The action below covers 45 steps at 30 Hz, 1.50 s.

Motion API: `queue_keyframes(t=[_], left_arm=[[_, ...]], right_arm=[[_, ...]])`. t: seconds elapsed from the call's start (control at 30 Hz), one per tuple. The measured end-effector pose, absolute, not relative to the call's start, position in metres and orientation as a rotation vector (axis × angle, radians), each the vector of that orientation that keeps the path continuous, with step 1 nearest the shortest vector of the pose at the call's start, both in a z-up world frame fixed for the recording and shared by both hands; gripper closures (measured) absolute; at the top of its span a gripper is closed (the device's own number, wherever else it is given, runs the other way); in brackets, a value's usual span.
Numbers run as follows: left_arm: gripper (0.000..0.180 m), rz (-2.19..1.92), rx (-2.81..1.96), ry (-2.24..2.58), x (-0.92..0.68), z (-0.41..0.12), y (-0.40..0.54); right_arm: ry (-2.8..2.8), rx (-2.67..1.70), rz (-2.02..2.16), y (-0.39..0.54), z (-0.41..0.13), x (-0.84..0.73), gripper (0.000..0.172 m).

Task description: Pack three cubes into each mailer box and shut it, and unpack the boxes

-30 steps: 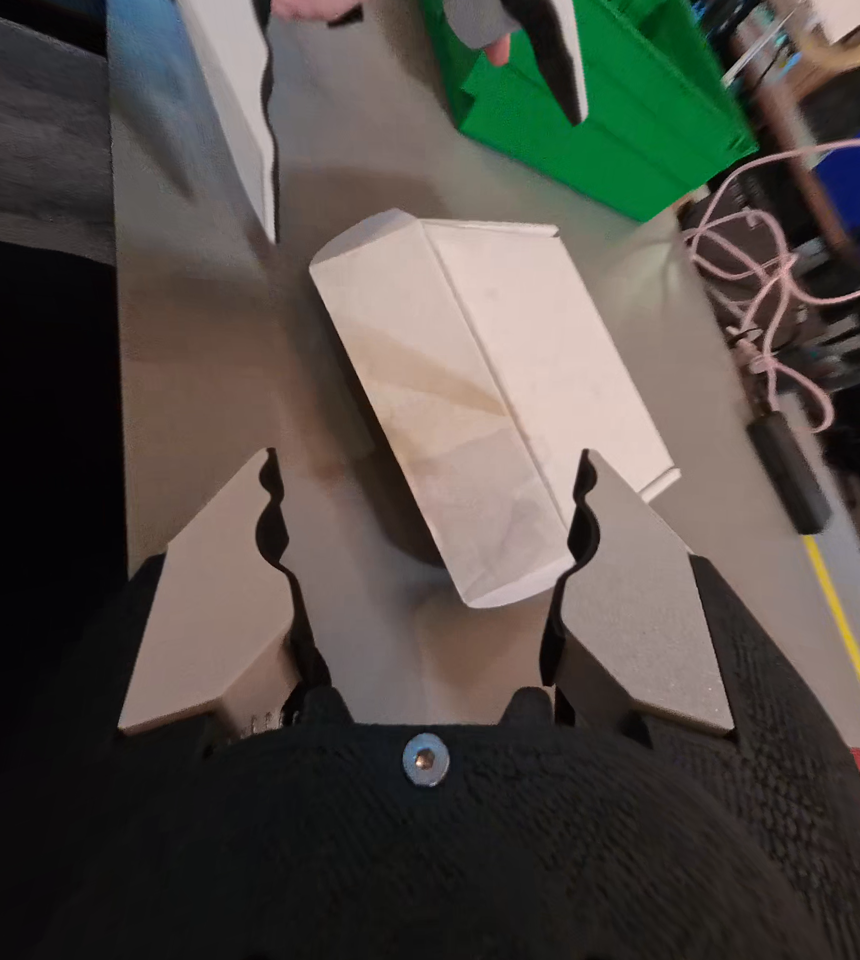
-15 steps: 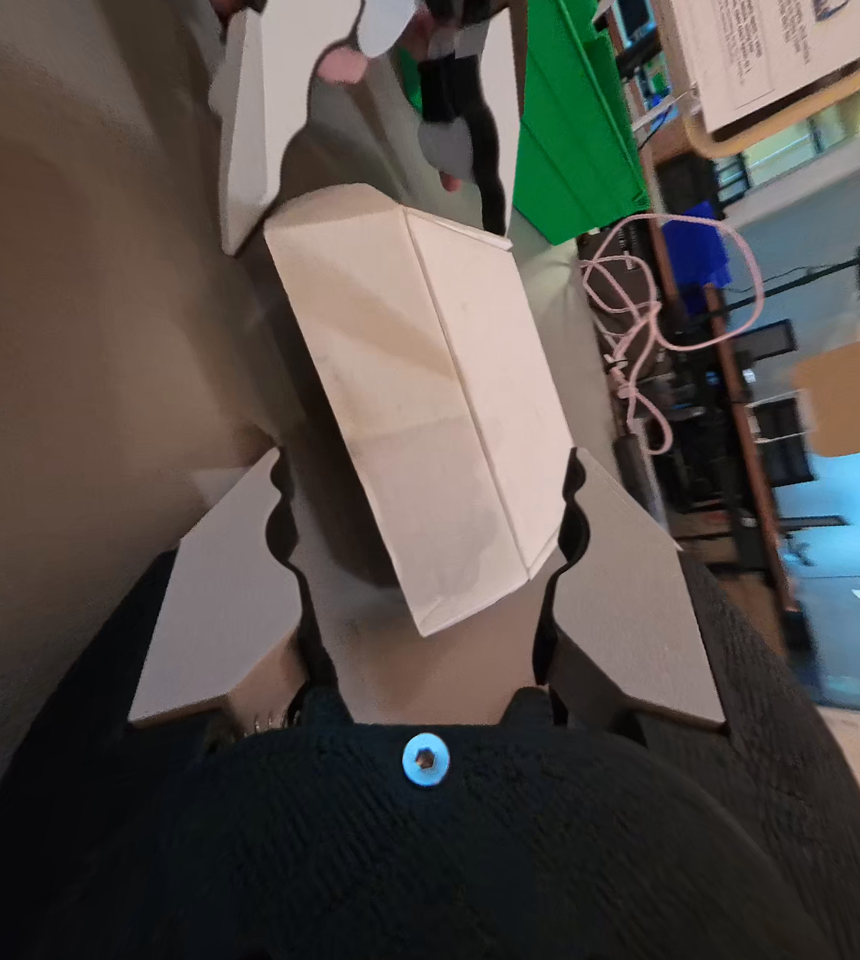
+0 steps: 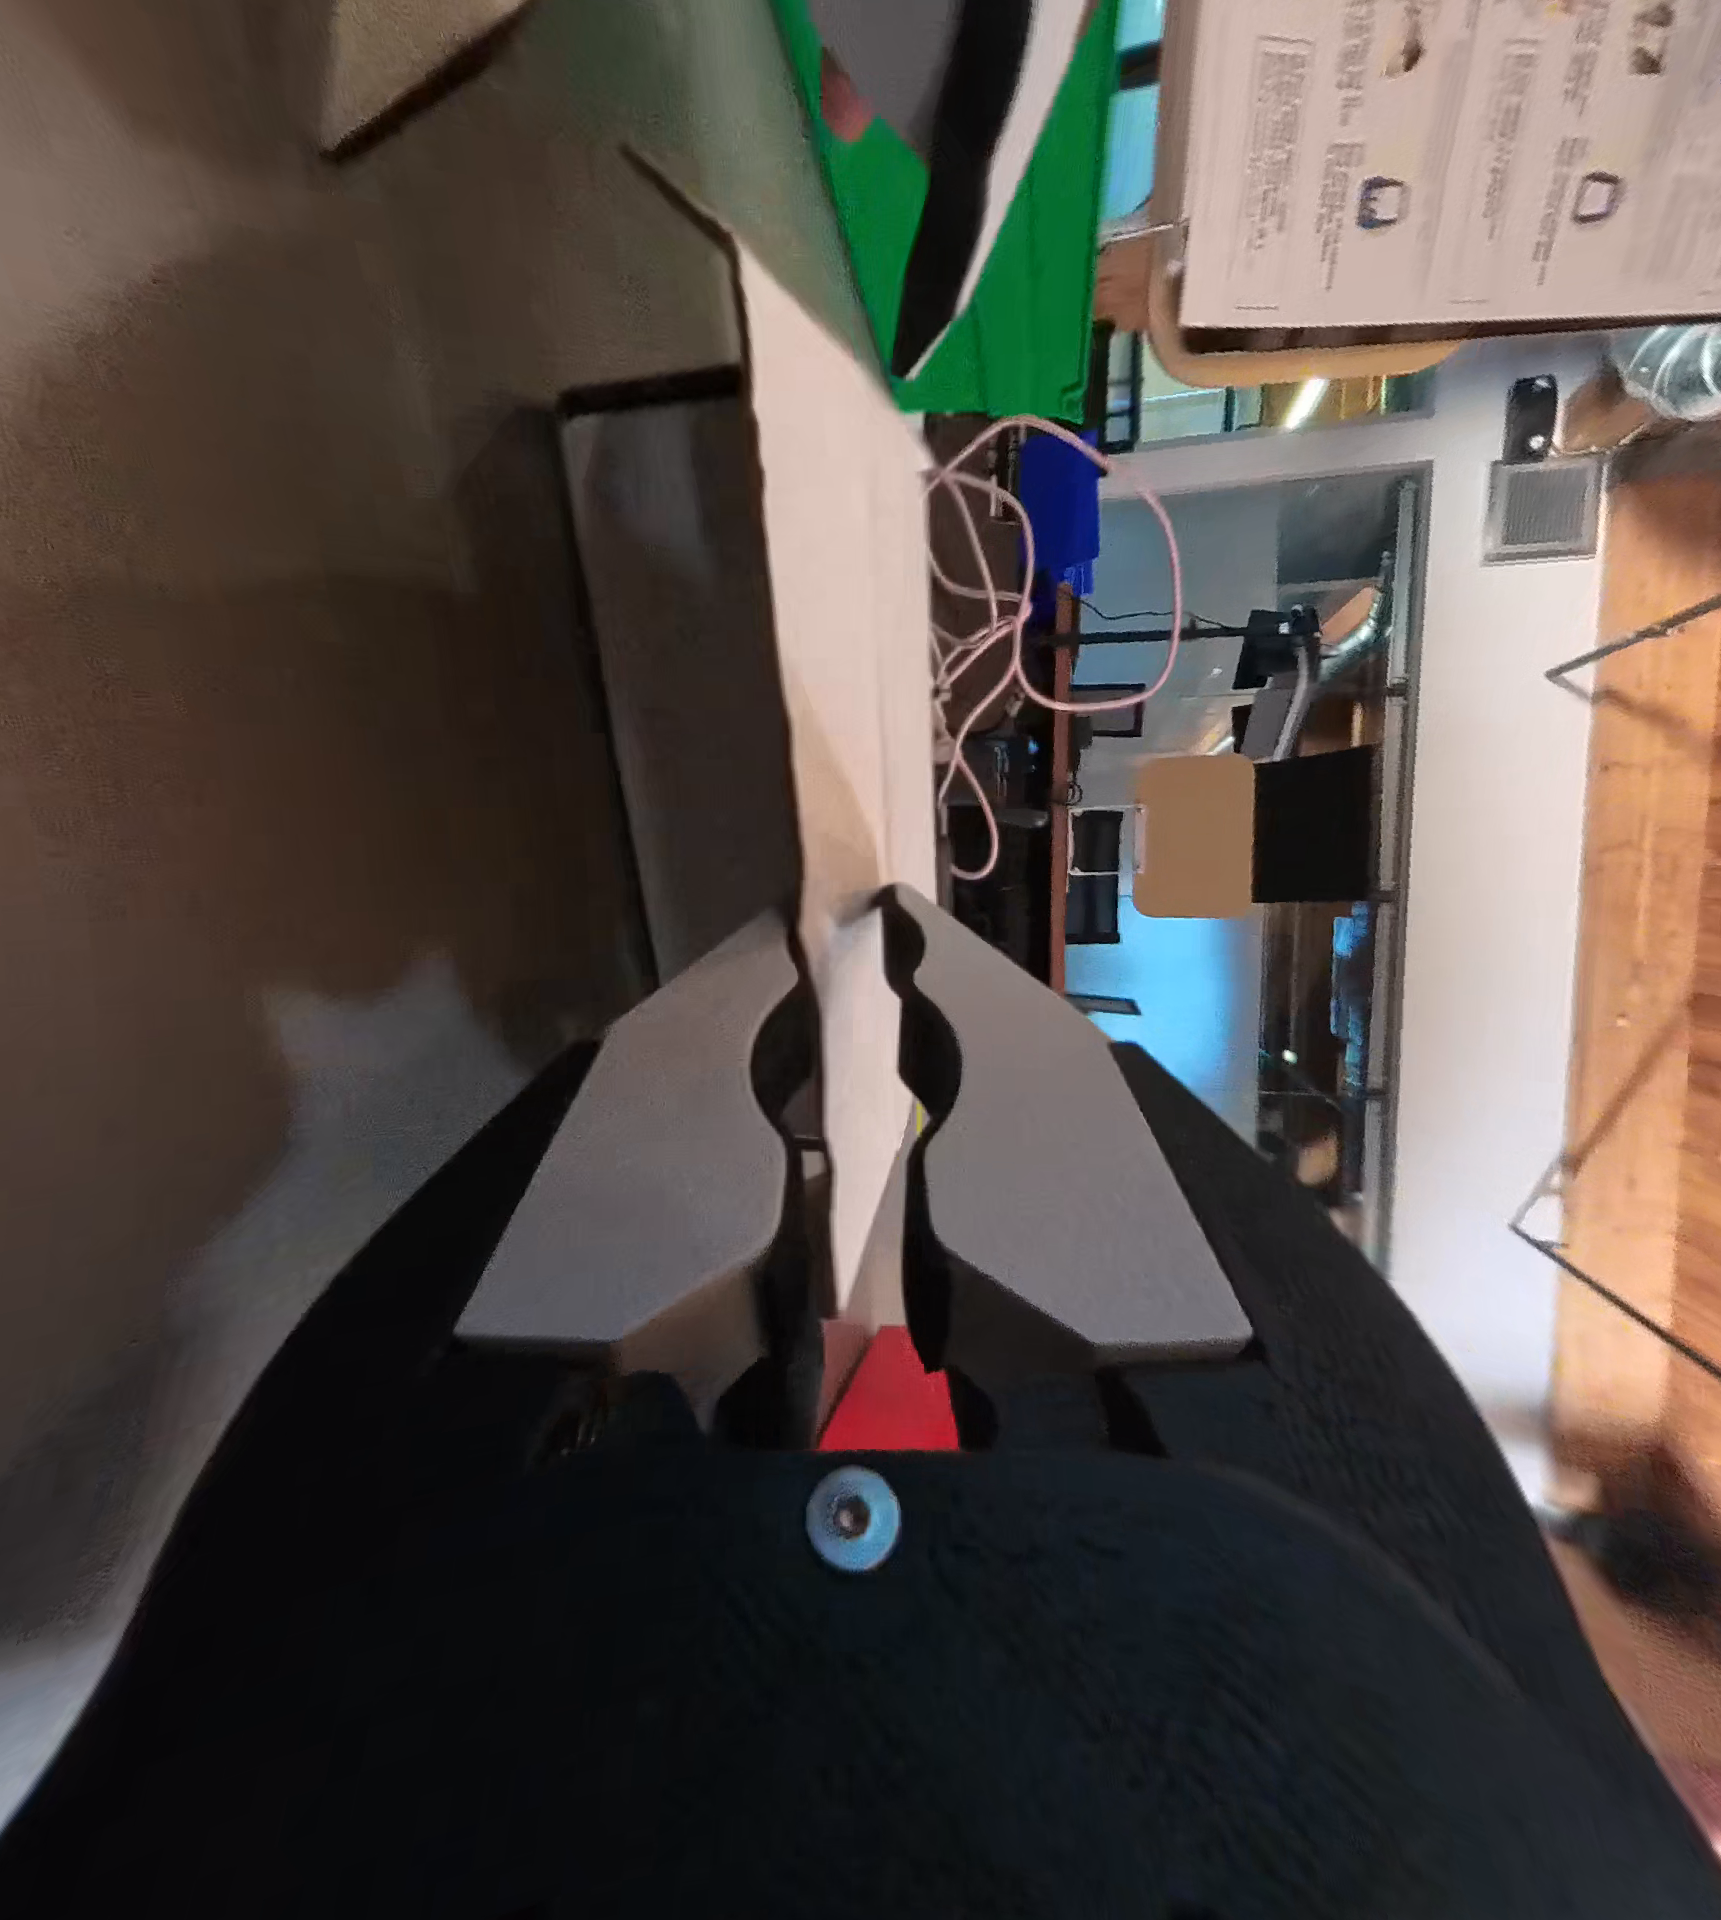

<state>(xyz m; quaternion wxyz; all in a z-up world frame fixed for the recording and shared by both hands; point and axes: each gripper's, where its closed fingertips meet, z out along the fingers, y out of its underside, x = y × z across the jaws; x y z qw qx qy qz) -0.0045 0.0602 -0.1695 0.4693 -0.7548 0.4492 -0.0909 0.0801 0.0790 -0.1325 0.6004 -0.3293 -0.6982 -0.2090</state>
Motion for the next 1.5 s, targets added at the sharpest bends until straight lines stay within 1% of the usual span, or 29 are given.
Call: queue_keyframes(t=[0.03,0.17,0.3,0.37,0.43,0.53,0.6,0.63,0.67,0.77,0.83,0.9,0.97,1.1,1.17,1.23,1.33,1.47,1.5], left_arm=[[0.031,-0.162,-1.814,1.108,-0.008,-0.165,0.062],[0.036,0.113,-1.583,1.198,-0.012,-0.144,0.072],[0.038,0.270,-1.370,1.295,0.001,-0.130,0.079],[0.043,0.320,-1.282,1.318,0.009,-0.125,0.081],[0.056,0.304,-1.224,1.325,0.022,-0.119,0.079],[0.086,0.263,-1.142,1.287,0.038,-0.105,0.073],[0.099,0.280,-1.163,1.211,0.035,-0.097,0.079],[0.103,0.261,-1.206,1.205,0.034,-0.100,0.081],[0.107,0.219,-1.238,1.208,0.035,-0.103,0.080],[0.110,0.006,-1.308,1.152,0.038,-0.101,0.071],[0.111,-0.190,-1.365,1.124,0.039,-0.098,0.062],[0.111,-0.395,-1.412,1.112,0.040,-0.097,0.049],[0.111,-0.582,-1.474,1.143,0.042,-0.103,0.034],[0.111,-0.747,-1.525,1.179,0.040,-0.114,0.021],[0.112,-0.834,-1.543,1.190,0.040,-0.118,0.016],[0.112,-0.856,-1.615,1.239,0.040,-0.134,0.013],[0.112,-0.884,-1.620,1.252,0.041,-0.135,0.010],[0.112,-0.895,-1.632,1.251,0.039,-0.135,0.010],[0.113,-0.897,-1.635,1.239,0.039,-0.135,0.010]], right_arm=[[-1.614,-0.780,-0.443,0.078,-0.127,0.081,0.165],[-1.588,-0.825,-0.368,0.081,-0.106,0.084,0.171],[-1.567,-0.855,-0.319,0.086,-0.089,0.085,0.171],[-1.558,-0.871,-0.280,0.085,-0.082,0.084,0.171],[-1.552,-0.890,-0.246,0.084,-0.074,0.084,0.171],[-1.530,-0.924,-0.169,0.079,-0.060,0.081,0.171],[-1.514,-0.956,-0.124,0.077,-0.055,0.080,0.169],[-1.510,-0.967,-0.092,0.076,-0.053,0.080,0.163],[-1.509,-0.973,-0.052,0.074,-0.051,0.081,0.149],[-1.498,-1.012,0.138,0.068,-0.041,0.093,0.111],[-1.466,-1.028,0.301,0.064,-0.031,0.106,0.099],[-1.425,-1.064,0.457,0.064,-0.023,0.123,0.099],[-1.407,-1.173,0.556,0.071,-0.028,0.140,0.101],[-1.547,-1.248,0.926,0.043,-0.047,0.153,0.107],[-1.588,-1.251,1.055,0.035,-0.055,0.155,0.113],[-1.624,-1.278,1.084,0.035,-0.067,0.151,0.120],[-1.688,-1.251,1.174,0.025,-0.074,0.142,0.125],[-1.721,-1.187,1.273,0.016,-0.072,0.135,0.127],[-1.716,-1.162,1.310,0.014,-0.068,0.135,0.125]])
